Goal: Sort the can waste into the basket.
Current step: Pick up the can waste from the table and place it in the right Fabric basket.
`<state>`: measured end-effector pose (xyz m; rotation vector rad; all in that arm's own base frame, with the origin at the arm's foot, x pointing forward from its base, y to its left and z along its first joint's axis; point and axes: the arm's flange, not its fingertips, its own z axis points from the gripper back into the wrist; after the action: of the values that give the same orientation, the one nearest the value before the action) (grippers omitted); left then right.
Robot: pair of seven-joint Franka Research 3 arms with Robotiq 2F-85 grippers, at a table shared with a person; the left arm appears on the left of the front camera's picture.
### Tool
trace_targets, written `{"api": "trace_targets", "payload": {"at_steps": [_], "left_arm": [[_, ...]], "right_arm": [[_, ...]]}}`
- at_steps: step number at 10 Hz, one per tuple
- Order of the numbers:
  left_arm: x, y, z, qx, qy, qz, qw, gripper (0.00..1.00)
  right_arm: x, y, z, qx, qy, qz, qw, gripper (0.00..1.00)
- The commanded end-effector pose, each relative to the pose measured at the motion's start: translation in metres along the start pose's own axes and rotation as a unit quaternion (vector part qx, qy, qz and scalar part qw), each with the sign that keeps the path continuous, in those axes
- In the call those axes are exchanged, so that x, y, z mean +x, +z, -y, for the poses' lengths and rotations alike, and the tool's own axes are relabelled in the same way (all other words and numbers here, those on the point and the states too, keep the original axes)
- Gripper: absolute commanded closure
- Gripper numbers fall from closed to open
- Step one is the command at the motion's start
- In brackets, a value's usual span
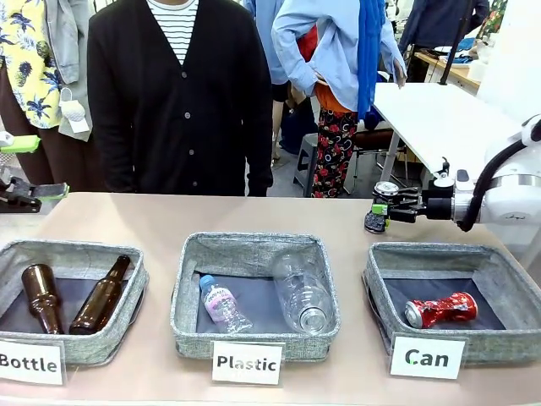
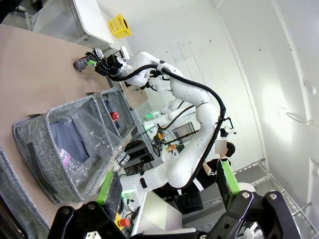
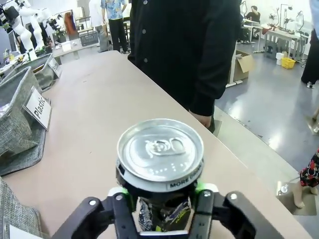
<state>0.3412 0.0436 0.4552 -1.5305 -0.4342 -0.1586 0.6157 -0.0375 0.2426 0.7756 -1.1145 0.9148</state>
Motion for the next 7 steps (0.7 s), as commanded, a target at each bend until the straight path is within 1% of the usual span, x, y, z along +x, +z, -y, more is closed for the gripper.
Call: {"api": "trace_targets", "payload": {"at_steps": [1, 2, 3, 4, 5, 7], "left_arm": [[0.000, 0.000, 0.003, -0.004, -0.001, -0.002, 1.000, 0.00], [0.000, 0.000, 0.003, -0.004, -0.001, -0.002, 1.000, 0.00], [0.000, 0.000, 0.003, -0.004, -0.001, -0.002, 1.000, 0.00], [0.000, 0.000, 0.003, -0.004, -0.001, -0.002, 1.000, 0.00], [0.000, 0.000, 0.003, -0.004, -0.001, -0.002, 1.000, 0.00], [0.000, 0.000, 0.003, -0.004, -0.001, -0.002, 1.000, 0.00]], "right_arm": [[0.001, -0.004, 0.005, 0.001, 0.006, 0.005, 1.000, 1.00], [0.003, -0.004, 0.004, 0.002, 0.007, 0.006, 1.000, 0.97], [0.008, -0.002, 0.000, 0.000, 0.012, 0.005, 1.000, 1.00], [0.019, 0.001, -0.007, 0.010, 0.020, -0.005, 1.000, 1.00], [0.038, 0.006, -0.020, 0.031, 0.021, -0.004, 0.999, 1.00], [0.099, 0.028, -0.070, 0.034, 0.031, -0.064, 0.997, 1.00]]}}
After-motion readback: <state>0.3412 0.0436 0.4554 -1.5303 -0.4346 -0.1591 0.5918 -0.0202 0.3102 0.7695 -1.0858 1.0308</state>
